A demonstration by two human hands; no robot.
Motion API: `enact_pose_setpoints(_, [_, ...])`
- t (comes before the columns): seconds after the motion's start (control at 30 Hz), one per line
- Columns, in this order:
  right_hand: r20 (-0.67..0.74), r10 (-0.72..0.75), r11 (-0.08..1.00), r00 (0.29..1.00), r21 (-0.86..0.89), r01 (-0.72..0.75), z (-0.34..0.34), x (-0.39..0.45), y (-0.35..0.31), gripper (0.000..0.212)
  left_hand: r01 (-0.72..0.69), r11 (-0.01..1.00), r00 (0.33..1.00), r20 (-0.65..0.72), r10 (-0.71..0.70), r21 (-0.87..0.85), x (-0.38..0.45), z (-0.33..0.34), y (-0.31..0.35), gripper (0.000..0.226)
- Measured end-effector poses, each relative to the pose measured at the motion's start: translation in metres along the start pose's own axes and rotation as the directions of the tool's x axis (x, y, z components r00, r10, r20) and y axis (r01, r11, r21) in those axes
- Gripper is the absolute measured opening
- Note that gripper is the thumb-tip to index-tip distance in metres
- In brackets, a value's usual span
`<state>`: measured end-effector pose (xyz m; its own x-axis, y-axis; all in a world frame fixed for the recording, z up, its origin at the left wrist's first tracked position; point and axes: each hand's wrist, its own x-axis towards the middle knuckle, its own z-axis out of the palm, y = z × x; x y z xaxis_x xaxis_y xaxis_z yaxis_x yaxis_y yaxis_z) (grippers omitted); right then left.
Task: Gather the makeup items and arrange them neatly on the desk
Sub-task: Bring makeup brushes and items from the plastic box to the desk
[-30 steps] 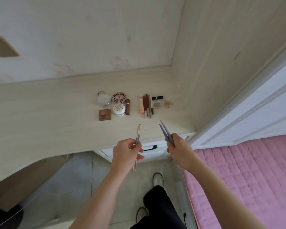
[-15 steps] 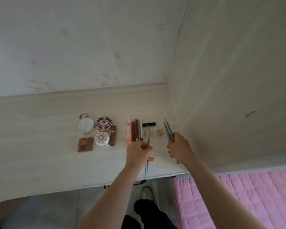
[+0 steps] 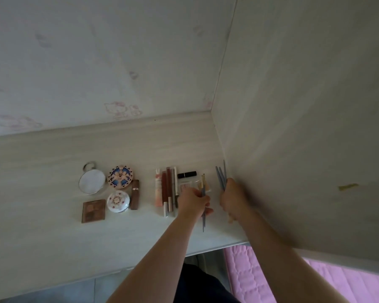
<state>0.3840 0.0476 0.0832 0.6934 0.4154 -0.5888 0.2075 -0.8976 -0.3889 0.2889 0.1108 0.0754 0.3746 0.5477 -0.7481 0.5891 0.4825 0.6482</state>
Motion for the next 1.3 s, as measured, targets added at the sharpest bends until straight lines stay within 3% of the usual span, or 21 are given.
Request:
enact_pose_setpoints(0.17, [0.031,0.021,0.992,0.999,-0.123,-0.017,-0.001,0.010,-0.003,0.024,0.027,0.999,1.000,0.001,-0.027,-0.039,0.011,0.007,-0.006,0.020])
enact_pose_setpoints(0.37, [-0.018,-0.029,0.973,0.999,-0.228,0.025,0.000,0.023,-0.005,0.024,-0.035,0.998,0.999,-0.007,0.035,0.057,0.019,0.004,-0.009,0.016])
enact_pose_setpoints(0.97, [-0.078,-0.112,0.987,0.991,-0.128,0.101,0.002,0.023,-0.009,0.023,-0.053,0.997,0.997,-0.051,0.055,0.054,0.031,-0.002,0.000,0.017])
enact_pose_setpoints(1.3, [-0.073,-0.090,0.988,0.993,-0.133,0.079,0.003,0.018,-0.005,0.019,-0.154,0.943,0.985,-0.027,0.169,0.295,0.022,-0.001,-0.012,0.017])
